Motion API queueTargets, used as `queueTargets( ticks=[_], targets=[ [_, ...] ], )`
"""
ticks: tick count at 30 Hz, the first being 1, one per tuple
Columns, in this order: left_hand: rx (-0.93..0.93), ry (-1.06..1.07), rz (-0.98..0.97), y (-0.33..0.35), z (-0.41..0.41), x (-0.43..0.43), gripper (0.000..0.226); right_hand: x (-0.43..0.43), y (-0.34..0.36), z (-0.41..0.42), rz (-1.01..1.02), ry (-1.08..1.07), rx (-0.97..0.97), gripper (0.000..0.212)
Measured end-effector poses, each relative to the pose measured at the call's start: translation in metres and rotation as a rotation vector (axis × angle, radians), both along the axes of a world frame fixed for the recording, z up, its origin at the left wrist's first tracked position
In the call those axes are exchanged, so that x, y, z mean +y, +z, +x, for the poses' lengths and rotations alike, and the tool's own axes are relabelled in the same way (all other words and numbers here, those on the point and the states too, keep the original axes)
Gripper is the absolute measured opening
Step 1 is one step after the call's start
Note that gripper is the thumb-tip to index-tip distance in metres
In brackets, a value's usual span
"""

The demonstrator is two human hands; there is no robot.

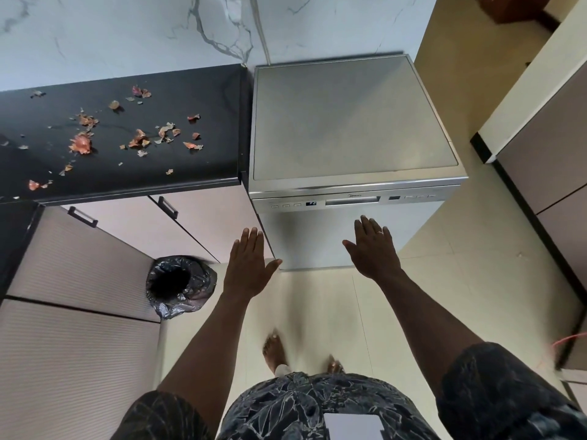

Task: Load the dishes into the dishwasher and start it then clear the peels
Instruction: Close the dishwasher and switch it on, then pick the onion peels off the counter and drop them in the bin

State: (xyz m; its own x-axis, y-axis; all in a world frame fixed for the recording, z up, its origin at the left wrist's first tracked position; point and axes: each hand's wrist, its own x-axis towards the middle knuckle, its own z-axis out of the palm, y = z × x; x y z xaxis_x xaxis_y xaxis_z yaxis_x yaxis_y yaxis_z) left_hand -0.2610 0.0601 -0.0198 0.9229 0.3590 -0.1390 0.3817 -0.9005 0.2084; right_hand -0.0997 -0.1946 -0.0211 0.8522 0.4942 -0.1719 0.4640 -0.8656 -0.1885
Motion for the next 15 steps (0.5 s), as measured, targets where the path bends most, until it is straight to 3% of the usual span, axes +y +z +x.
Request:
queueTargets(
  ticks=[15],
  targets=[
    [0.006,0.002,-0.001,0.01,-0.007,0.005,0.086,0.024,0.007,0.003,0.022,0.077,-0.053,0.064]
  ],
)
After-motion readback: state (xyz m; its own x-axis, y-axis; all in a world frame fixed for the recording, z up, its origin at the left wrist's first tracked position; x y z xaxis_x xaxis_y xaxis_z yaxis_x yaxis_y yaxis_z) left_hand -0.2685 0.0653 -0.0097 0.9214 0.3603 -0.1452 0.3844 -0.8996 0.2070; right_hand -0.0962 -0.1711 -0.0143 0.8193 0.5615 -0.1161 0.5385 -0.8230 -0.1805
